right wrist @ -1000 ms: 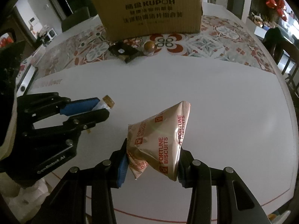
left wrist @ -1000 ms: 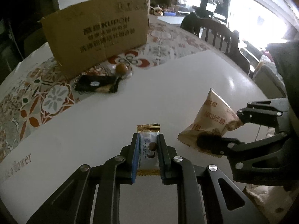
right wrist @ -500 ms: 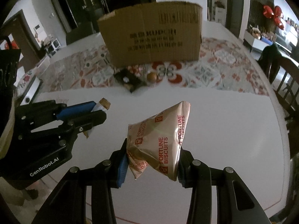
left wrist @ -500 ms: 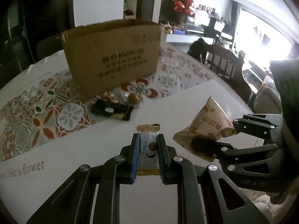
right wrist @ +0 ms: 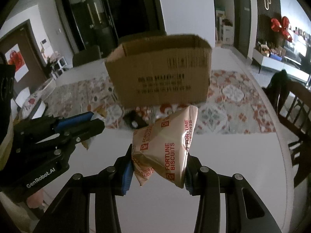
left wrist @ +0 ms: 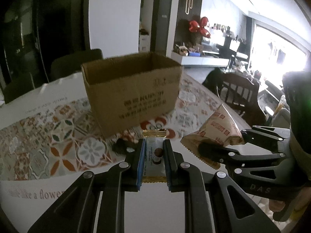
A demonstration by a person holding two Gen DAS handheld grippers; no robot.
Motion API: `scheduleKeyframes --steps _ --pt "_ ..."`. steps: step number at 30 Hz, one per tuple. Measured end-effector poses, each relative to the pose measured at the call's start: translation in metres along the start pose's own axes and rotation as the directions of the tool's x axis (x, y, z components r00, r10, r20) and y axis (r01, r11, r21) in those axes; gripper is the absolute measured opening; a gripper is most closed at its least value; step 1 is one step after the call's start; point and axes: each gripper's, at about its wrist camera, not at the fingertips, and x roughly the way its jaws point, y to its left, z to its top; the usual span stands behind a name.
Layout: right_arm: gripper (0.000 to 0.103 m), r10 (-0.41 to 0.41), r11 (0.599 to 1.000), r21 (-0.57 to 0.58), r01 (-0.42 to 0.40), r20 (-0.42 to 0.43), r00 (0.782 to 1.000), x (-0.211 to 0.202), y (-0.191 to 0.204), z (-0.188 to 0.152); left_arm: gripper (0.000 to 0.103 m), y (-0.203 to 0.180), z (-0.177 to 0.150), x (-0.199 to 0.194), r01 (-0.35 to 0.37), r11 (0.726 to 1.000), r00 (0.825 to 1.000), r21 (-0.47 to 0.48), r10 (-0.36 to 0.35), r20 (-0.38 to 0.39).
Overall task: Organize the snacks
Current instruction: 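Carry both biscuit packets over the box and open both tools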
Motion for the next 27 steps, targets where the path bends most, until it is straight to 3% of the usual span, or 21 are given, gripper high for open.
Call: scheduleKeyframes --steps 15,27 --pt "0.044 0.007 1.000 0.001 -0.008 0.143 0.990 -0.008 -0.008 0.071 0.019 0.015 0.062 -0.010 -0.056 0.998 0.991 0.005 0.055 0.123" --pt "0.044 0.022 1.000 -0.017 -0.019 0.185 0.983 0.000 -0.010 0.120 0.019 0.033 0.103 0.000 -0.080 0.997 0.984 -0.024 0.083 0.159"
